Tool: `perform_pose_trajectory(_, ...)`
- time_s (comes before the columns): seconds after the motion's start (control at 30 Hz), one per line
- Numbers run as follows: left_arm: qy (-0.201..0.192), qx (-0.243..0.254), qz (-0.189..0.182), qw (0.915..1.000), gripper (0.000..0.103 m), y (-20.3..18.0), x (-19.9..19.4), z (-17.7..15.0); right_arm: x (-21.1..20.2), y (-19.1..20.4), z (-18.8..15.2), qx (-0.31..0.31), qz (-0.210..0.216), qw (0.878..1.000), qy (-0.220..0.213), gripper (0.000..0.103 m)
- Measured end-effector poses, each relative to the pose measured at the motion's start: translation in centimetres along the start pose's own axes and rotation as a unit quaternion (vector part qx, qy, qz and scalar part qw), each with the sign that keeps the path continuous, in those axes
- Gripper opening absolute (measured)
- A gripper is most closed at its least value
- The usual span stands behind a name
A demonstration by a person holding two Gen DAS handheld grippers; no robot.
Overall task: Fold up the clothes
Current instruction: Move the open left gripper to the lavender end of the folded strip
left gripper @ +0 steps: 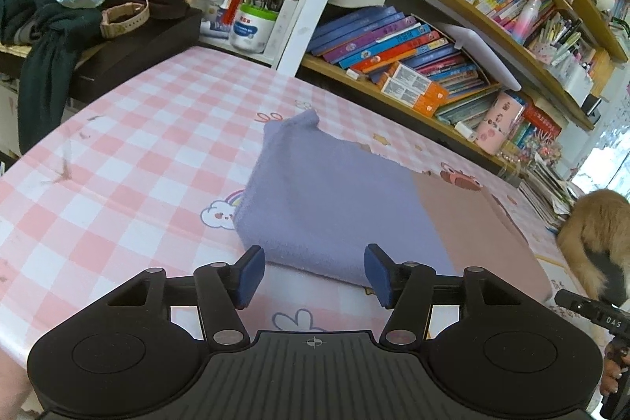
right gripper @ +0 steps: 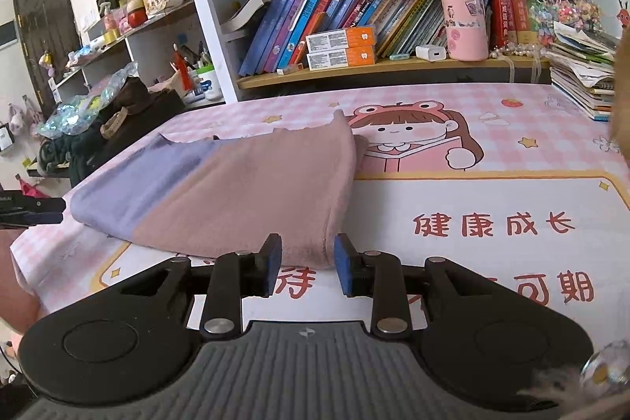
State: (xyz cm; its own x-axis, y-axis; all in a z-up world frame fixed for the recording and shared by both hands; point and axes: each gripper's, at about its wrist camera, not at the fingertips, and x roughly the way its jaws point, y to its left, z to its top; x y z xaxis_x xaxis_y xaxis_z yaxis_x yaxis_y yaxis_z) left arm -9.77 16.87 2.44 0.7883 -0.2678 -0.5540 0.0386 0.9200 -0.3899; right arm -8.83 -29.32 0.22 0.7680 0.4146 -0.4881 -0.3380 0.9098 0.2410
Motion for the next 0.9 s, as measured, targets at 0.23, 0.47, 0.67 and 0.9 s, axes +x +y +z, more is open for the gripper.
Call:
perform_pose_trajectory(0.23,0.032,-0.019,0.01,0.9992,0.057,-0.2,1.3,-0.4,0.3,-0.7,-0.1,0.004,0.002,1.0,0.001,0.028)
perform_pose_trajectory(0.47,0.051,-0.053,0.023,0.997,0.064,-0.7,2.9,0.3,1.1,-2.8,-0.1,0.018,0.003,1.0,0.006,0.034)
perform_pose_trajectory(0.67,0.05,-0.108,0.026,0.9925,0.064,-0.9,4.1,1.0,1.6,-4.6,0.8,0.022,0.037,0.999,0.007,0.038)
perform_pose_trajectory(0.9,0.038,-0.17,0.046,0.9836,0.064,-0.9,4.8,1.5,1.8,-6.9,3.6,0.004,0.081,0.997,0.001,0.039)
